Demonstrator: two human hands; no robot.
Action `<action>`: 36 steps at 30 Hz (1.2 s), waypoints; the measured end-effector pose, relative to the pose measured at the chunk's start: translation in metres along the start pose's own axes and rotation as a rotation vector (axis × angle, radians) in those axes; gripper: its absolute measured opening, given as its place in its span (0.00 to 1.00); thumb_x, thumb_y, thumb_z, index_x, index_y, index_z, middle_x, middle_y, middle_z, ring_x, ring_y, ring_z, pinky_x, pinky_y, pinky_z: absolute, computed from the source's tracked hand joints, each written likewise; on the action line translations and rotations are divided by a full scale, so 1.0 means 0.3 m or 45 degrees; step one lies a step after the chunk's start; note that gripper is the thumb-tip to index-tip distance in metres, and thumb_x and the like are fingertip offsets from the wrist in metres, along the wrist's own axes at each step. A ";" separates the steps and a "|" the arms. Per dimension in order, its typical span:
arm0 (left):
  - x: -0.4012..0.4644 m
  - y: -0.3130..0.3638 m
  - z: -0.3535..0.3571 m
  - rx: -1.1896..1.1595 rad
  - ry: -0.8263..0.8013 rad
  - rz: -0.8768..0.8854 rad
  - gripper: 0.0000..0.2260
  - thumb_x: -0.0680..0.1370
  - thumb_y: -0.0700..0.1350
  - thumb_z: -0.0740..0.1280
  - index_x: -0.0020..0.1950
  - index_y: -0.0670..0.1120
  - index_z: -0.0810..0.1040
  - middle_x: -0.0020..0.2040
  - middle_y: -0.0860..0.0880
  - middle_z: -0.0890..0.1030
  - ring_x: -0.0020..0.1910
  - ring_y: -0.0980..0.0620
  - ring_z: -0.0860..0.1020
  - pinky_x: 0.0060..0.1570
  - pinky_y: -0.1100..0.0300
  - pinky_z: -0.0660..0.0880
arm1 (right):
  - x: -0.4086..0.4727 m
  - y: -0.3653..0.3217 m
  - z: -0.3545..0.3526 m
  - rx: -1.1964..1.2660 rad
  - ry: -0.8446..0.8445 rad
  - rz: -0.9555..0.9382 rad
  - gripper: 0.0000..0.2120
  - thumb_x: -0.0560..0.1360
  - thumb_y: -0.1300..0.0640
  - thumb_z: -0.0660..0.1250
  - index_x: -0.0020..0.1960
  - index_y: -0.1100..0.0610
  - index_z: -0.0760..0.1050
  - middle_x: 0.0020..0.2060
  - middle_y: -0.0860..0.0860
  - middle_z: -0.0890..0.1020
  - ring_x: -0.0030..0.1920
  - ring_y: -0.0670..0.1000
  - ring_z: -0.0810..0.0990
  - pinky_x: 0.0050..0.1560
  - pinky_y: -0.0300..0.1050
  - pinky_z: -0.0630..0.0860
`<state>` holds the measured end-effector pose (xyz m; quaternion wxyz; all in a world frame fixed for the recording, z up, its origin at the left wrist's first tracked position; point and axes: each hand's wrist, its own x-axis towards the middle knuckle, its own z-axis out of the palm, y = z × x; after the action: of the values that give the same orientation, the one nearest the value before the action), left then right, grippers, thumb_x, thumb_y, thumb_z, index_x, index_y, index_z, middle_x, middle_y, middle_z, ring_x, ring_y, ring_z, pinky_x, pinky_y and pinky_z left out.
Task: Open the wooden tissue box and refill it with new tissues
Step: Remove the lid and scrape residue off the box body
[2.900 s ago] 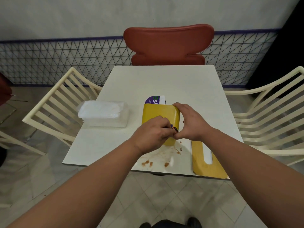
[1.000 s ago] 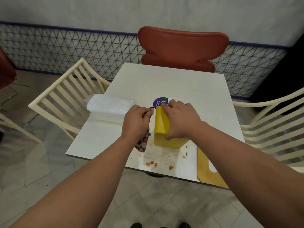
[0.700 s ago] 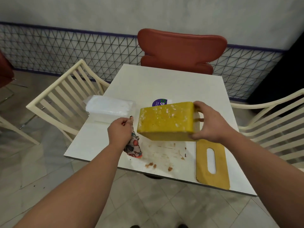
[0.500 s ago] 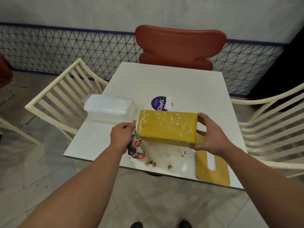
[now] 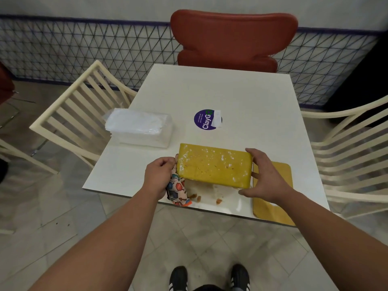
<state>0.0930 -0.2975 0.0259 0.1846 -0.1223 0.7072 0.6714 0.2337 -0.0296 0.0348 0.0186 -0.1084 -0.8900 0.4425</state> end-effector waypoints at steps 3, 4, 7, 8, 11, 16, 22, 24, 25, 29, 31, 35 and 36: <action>0.000 -0.010 0.005 -0.009 -0.004 0.003 0.05 0.76 0.41 0.68 0.43 0.47 0.83 0.45 0.44 0.85 0.48 0.42 0.83 0.52 0.42 0.79 | 0.005 -0.023 -0.009 -0.267 -0.020 0.007 0.56 0.56 0.53 0.82 0.75 0.48 0.54 0.69 0.44 0.60 0.67 0.47 0.65 0.62 0.50 0.75; 0.000 -0.010 0.004 -0.006 -0.006 0.004 0.05 0.76 0.42 0.69 0.43 0.48 0.83 0.45 0.44 0.85 0.48 0.42 0.83 0.51 0.42 0.79 | 0.009 -0.032 -0.012 -0.375 -0.030 0.007 0.56 0.56 0.51 0.82 0.76 0.49 0.53 0.69 0.45 0.59 0.67 0.49 0.66 0.62 0.51 0.75; 0.002 -0.012 -0.001 0.010 -0.019 0.024 0.04 0.76 0.42 0.68 0.43 0.48 0.83 0.45 0.45 0.85 0.47 0.42 0.83 0.51 0.41 0.79 | 0.021 -0.076 -0.013 -0.611 -0.070 -0.006 0.57 0.56 0.47 0.80 0.77 0.51 0.52 0.71 0.50 0.59 0.69 0.53 0.64 0.64 0.47 0.69; 0.001 -0.011 -0.003 0.013 -0.026 0.030 0.04 0.76 0.42 0.68 0.43 0.48 0.83 0.45 0.45 0.85 0.47 0.43 0.83 0.51 0.42 0.79 | 0.024 -0.094 -0.009 -0.703 -0.073 -0.020 0.58 0.56 0.46 0.80 0.77 0.51 0.52 0.71 0.51 0.60 0.69 0.54 0.64 0.65 0.47 0.67; 0.002 -0.008 -0.004 0.024 -0.043 0.053 0.04 0.76 0.43 0.68 0.44 0.47 0.83 0.45 0.45 0.84 0.47 0.44 0.83 0.51 0.44 0.79 | 0.036 -0.159 0.017 -1.020 -0.058 -0.094 0.59 0.56 0.39 0.77 0.78 0.51 0.49 0.71 0.52 0.62 0.70 0.55 0.63 0.70 0.51 0.60; 0.007 -0.002 -0.011 0.120 -0.061 0.112 0.04 0.77 0.44 0.68 0.43 0.49 0.82 0.44 0.47 0.84 0.43 0.48 0.83 0.49 0.47 0.80 | 0.080 -0.275 0.119 -1.224 -0.054 -0.134 0.59 0.57 0.33 0.73 0.78 0.50 0.48 0.69 0.51 0.62 0.67 0.55 0.64 0.71 0.55 0.57; 0.002 0.000 -0.039 0.244 -0.115 0.179 0.06 0.77 0.44 0.67 0.41 0.50 0.81 0.43 0.49 0.84 0.45 0.47 0.82 0.49 0.50 0.80 | 0.122 -0.330 0.160 -1.264 -0.089 -0.113 0.51 0.60 0.35 0.72 0.76 0.49 0.54 0.65 0.51 0.65 0.63 0.55 0.67 0.63 0.52 0.65; 0.000 0.001 -0.066 0.305 -0.093 0.231 0.06 0.77 0.45 0.66 0.41 0.51 0.81 0.44 0.51 0.83 0.47 0.49 0.81 0.51 0.52 0.78 | 0.121 -0.326 0.163 -1.246 -0.094 -0.116 0.50 0.60 0.36 0.72 0.75 0.49 0.56 0.65 0.50 0.65 0.63 0.55 0.67 0.62 0.52 0.66; 0.000 0.005 -0.081 0.322 -0.069 0.263 0.06 0.77 0.45 0.66 0.42 0.52 0.80 0.44 0.53 0.83 0.48 0.50 0.81 0.52 0.53 0.78 | 0.122 -0.325 0.164 -1.231 -0.100 -0.123 0.50 0.60 0.36 0.73 0.75 0.49 0.56 0.66 0.50 0.64 0.64 0.55 0.67 0.63 0.51 0.66; -0.006 0.069 -0.096 0.405 0.003 0.426 0.06 0.78 0.46 0.65 0.43 0.55 0.79 0.45 0.56 0.82 0.48 0.54 0.80 0.54 0.53 0.76 | 0.136 -0.334 0.154 -1.217 -0.134 -0.153 0.49 0.60 0.37 0.73 0.75 0.50 0.58 0.66 0.50 0.64 0.64 0.55 0.66 0.63 0.52 0.68; -0.013 0.116 -0.068 0.498 0.022 0.514 0.05 0.78 0.46 0.64 0.46 0.54 0.79 0.46 0.56 0.82 0.49 0.55 0.79 0.53 0.57 0.75 | 0.141 -0.330 0.150 -1.232 -0.155 -0.148 0.50 0.60 0.37 0.73 0.75 0.51 0.57 0.66 0.50 0.64 0.64 0.55 0.66 0.64 0.53 0.68; -0.029 0.170 -0.005 0.671 -0.009 0.617 0.04 0.78 0.47 0.65 0.47 0.52 0.80 0.45 0.56 0.80 0.46 0.57 0.77 0.48 0.64 0.72 | 0.152 -0.323 0.152 -1.242 -0.208 -0.150 0.52 0.61 0.39 0.74 0.76 0.53 0.53 0.67 0.51 0.62 0.65 0.56 0.65 0.68 0.57 0.64; -0.032 0.171 0.009 0.713 -0.029 0.646 0.04 0.78 0.47 0.65 0.48 0.52 0.80 0.46 0.56 0.80 0.46 0.58 0.77 0.48 0.64 0.72 | 0.153 -0.322 0.149 -1.241 -0.212 -0.151 0.52 0.61 0.39 0.75 0.76 0.53 0.53 0.68 0.51 0.62 0.65 0.56 0.65 0.69 0.57 0.64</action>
<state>0.0805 -0.2919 0.0763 0.0466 0.1195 0.8692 0.4776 0.1660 -0.1116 0.0813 -0.0801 -0.0179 -0.9964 -0.0195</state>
